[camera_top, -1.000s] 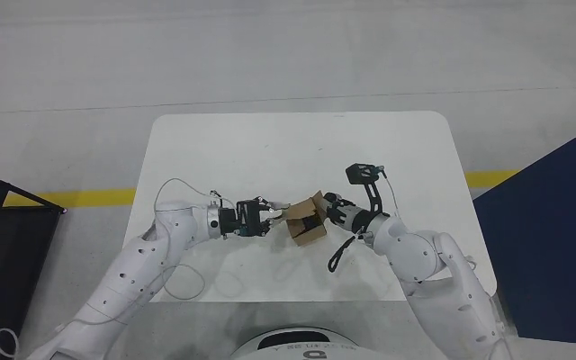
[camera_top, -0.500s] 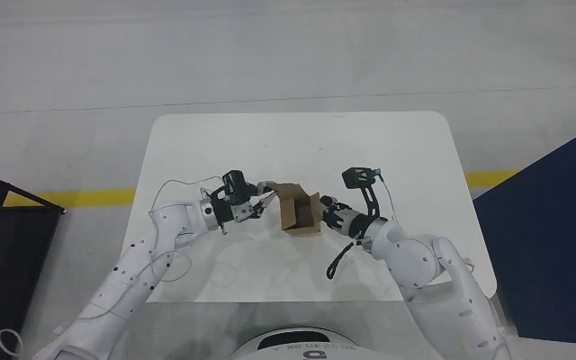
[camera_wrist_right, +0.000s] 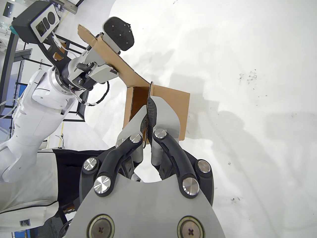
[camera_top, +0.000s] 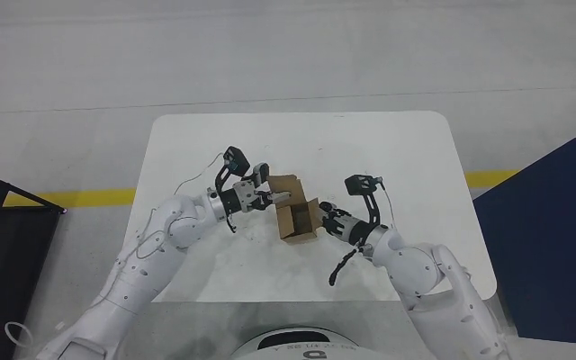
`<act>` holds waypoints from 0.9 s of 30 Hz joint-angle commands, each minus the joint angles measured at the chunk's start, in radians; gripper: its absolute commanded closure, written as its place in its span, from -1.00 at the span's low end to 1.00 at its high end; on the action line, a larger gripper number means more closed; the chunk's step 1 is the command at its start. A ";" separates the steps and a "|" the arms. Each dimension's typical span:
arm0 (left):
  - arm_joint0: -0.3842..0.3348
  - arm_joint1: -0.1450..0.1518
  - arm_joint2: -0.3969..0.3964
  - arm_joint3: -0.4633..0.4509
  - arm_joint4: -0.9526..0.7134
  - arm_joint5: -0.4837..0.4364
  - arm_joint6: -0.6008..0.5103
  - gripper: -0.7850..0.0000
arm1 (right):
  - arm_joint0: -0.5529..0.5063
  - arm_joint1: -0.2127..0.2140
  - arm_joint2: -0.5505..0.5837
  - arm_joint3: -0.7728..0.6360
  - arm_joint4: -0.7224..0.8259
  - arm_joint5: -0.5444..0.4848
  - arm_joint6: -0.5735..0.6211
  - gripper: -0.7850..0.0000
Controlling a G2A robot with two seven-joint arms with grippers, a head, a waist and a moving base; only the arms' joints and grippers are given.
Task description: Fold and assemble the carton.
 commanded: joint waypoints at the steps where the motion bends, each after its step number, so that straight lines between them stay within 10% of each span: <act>1: 0.002 -0.001 0.001 -0.007 -0.025 0.038 -0.043 -1.00 | -0.006 0.001 0.005 0.002 0.010 -0.005 -0.011 1.00; 13: -0.011 -0.014 0.008 -0.013 -0.144 0.209 -0.189 -0.96 | -0.038 0.008 0.030 0.022 0.061 -0.040 -0.042 1.00; 18: -0.027 -0.019 0.023 -0.010 -0.136 0.231 -0.231 -0.16 | -0.042 0.010 0.033 0.026 0.074 -0.050 -0.048 1.00; 22: -0.040 -0.022 0.022 -0.011 -0.128 0.239 -0.247 -0.12 | -0.046 0.012 0.040 0.028 0.084 -0.053 -0.058 1.00; 24: -0.044 -0.022 0.018 -0.012 -0.126 0.241 -0.247 -0.18 | -0.048 0.013 0.045 0.031 0.094 -0.055 -0.063 1.00; 27: -0.045 -0.022 -0.001 -0.014 -0.137 0.246 -0.225 -1.00 | -0.047 0.012 0.056 0.046 0.139 -0.062 -0.088 1.00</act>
